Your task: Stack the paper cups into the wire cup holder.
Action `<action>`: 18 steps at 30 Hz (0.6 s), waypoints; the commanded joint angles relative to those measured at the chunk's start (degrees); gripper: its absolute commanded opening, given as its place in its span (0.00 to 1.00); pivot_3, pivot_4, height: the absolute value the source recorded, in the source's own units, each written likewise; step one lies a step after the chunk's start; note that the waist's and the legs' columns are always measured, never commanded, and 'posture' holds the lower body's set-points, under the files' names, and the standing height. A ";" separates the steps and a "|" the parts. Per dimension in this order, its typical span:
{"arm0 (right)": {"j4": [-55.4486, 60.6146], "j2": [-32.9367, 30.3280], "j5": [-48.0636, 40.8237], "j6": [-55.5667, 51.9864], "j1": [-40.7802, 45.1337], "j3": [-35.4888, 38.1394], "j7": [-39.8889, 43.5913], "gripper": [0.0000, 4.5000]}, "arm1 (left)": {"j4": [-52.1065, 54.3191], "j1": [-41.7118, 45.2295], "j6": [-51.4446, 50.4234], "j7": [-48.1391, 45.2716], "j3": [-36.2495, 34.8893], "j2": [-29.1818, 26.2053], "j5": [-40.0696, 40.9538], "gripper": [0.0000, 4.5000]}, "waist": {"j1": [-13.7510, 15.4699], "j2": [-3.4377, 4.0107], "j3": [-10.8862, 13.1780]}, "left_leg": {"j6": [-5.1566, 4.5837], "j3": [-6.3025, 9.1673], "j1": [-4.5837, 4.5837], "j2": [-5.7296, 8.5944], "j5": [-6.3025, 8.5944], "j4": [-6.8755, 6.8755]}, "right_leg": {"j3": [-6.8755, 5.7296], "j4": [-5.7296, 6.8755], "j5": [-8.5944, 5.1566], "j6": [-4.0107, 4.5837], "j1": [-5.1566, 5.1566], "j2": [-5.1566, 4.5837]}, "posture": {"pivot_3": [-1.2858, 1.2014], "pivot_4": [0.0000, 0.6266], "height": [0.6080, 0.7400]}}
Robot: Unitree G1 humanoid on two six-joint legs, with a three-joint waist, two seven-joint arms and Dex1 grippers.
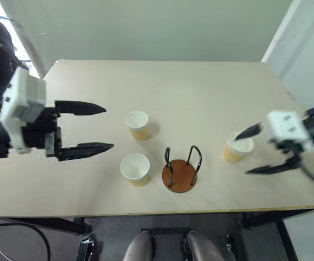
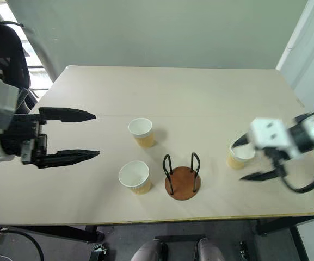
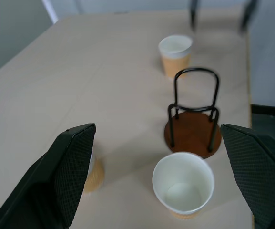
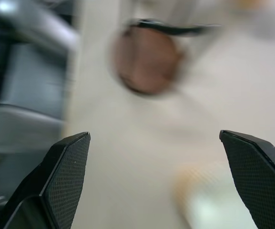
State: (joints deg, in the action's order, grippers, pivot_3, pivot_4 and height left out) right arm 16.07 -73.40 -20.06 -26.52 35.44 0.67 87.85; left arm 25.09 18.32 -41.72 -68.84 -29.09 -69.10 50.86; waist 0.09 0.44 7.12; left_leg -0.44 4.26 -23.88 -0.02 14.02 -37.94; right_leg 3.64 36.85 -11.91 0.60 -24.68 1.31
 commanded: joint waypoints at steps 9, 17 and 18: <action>-8.11 4.98 12.84 6.95 -1.26 -8.84 -6.54 0.99 | 2.12 0.97 1.95 -0.35 6.67 -0.75 -2.22 1.00 | -0.32 0.04 0.08 | -0.15 0.01 0.04 -0.04 -0.09 -0.10 | 0.01 0.09 0.17 -0.24 0.00 0.06 | 0.52 0.24 1.00; -15.31 11.15 17.48 11.83 2.40 -14.70 -4.96 0.99 | 5.65 -3.43 -1.79 1.11 0.66 -0.92 -0.24 1.00 | -0.36 0.04 0.08 | -0.17 0.01 0.01 -0.06 -0.06 -0.09 | 0.00 0.04 0.42 -0.66 0.00 0.07 | 0.52 0.24 1.00; -16.05 11.58 18.12 12.57 2.54 -15.27 -4.80 0.99 | 6.10 -4.11 -2.20 1.22 -0.20 -0.90 -0.04 1.00 | -0.36 0.04 0.08 | -0.18 0.01 0.01 -0.06 -0.05 -0.08 | 0.00 0.04 0.42 -0.66 0.00 0.07 | 0.52 0.24 1.00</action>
State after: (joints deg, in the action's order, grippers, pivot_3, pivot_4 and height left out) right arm 0.51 -61.66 -2.97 -15.48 36.63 -14.65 82.64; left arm 29.72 14.41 -43.24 -68.15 -26.39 -69.08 49.94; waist -0.27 0.48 7.20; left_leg -0.62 4.26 -23.87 -0.08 13.98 -38.02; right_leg 3.64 36.88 -11.50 -0.05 -24.68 1.38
